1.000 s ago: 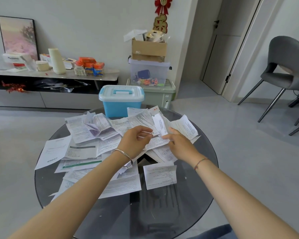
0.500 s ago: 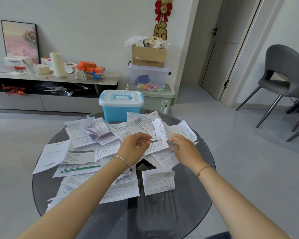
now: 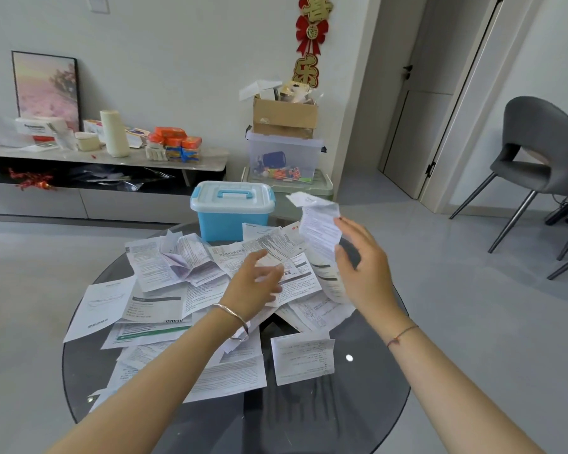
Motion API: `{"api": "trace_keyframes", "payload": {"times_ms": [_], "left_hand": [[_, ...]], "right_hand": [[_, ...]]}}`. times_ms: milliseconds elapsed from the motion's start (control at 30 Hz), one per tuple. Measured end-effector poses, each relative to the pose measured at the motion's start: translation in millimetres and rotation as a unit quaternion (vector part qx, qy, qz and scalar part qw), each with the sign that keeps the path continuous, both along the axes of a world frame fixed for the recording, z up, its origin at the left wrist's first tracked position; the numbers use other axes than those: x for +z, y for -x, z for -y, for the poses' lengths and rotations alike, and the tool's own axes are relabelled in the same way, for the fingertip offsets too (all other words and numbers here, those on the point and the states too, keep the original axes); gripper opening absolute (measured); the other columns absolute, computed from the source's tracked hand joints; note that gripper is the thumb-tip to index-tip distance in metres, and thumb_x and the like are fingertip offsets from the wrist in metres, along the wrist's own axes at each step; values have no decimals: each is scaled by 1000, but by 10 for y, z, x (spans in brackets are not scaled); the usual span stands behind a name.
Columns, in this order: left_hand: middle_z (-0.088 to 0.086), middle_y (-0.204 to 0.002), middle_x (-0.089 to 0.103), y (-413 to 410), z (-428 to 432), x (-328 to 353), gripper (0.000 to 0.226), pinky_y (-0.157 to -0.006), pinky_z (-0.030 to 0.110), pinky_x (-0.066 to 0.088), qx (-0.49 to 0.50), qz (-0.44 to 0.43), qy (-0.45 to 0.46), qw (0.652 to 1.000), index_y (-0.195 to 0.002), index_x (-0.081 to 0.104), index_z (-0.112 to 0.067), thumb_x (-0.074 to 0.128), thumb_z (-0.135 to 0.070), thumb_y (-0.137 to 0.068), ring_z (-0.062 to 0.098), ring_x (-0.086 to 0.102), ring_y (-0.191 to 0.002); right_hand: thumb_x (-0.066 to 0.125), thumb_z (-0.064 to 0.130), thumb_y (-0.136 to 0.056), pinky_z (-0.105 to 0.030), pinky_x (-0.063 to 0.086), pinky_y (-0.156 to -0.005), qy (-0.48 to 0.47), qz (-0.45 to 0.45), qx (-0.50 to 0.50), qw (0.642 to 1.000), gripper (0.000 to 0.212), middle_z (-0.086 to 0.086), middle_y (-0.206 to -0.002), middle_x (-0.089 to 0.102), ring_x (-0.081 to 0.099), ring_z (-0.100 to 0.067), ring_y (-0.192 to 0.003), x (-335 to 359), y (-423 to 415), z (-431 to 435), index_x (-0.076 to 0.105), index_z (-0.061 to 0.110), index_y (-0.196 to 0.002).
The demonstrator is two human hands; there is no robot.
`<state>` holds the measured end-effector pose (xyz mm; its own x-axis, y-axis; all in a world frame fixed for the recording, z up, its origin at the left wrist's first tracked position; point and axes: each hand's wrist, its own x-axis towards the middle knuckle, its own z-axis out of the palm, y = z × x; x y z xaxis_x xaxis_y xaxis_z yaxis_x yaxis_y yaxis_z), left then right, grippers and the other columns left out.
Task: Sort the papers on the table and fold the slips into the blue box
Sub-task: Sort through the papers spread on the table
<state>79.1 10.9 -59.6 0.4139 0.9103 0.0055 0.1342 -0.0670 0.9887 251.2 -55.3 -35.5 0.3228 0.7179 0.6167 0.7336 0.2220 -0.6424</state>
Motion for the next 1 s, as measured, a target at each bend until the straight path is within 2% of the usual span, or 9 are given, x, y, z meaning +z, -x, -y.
{"api": "trace_keyframes", "payload": {"times_ms": [133,233,367,567,667,767,833,933,1000], "left_hand": [[15,-117,66,155,48,195,77,-73,37,60,-57,155,208,964,-147,8,-39,58,-41,-89,33,71,-90],[14,-114,68,297,60,287,63,-75,37,60,-91,168,203,960,-141,33,-28,61,-39,-86,34,70,-93],[8,-115,69,440,85,346,57,-72,32,60,-127,224,189,948,-130,48,-24,63,-34,-76,32,69,-99],[5,-123,63,504,68,311,61,-75,32,59,-142,209,101,962,-125,54,-34,64,5,-80,21,69,-98],[-4,-115,67,477,84,271,55,-85,35,57,-121,164,49,978,-117,59,-32,63,9,-82,15,67,-101],[-7,-113,66,480,77,248,58,-98,41,50,-97,121,2,988,-118,57,-33,69,8,-78,15,63,-107],[-8,-127,56,498,63,254,63,-92,28,52,-100,87,-14,991,-126,49,-35,68,4,-81,5,58,-110],[-15,-122,54,508,94,298,69,-76,12,50,-112,71,-26,991,-133,43,-33,71,0,-80,-9,61,-95],[-11,-125,57,512,93,299,79,-84,16,51,-122,67,-25,990,-136,41,-33,78,-3,-73,-4,62,-101]], "right_hand": [[64,4,-88,-14,51,-80,-24,-214,80,973,36,5,-109,70,67,-6,-94,251,208,195,63,29,-114],[65,-1,-86,-13,51,-73,20,-286,116,951,33,12,-83,74,69,-4,-83,271,283,246,65,22,-110],[60,-13,-83,-16,53,-68,39,-351,165,921,34,-10,-99,68,68,-8,-75,269,312,251,50,7,-108],[67,-13,-79,-14,49,-63,117,-192,192,955,56,-2,-96,65,62,-1,-77,197,303,284,48,20,-120],[74,-2,-77,-15,48,-71,142,-127,224,956,59,-1,-104,65,62,-5,-93,157,288,291,50,27,-123],[79,9,-73,-22,51,-87,117,-136,262,948,57,3,-117,65,59,-8,-111,165,276,300,57,23,-123],[79,22,-67,-24,49,-92,98,-154,284,941,51,3,-120,66,58,-11,-115,202,267,329,66,20,-116],[77,32,-62,-20,49,-84,103,-190,296,931,40,1,-104,72,65,-13,-105,235,249,344,75,16,-99],[78,38,-63,-17,49,-77,116,-217,285,926,44,2,-94,74,68,-12,-93,246,251,331,75,12,-97]]}}
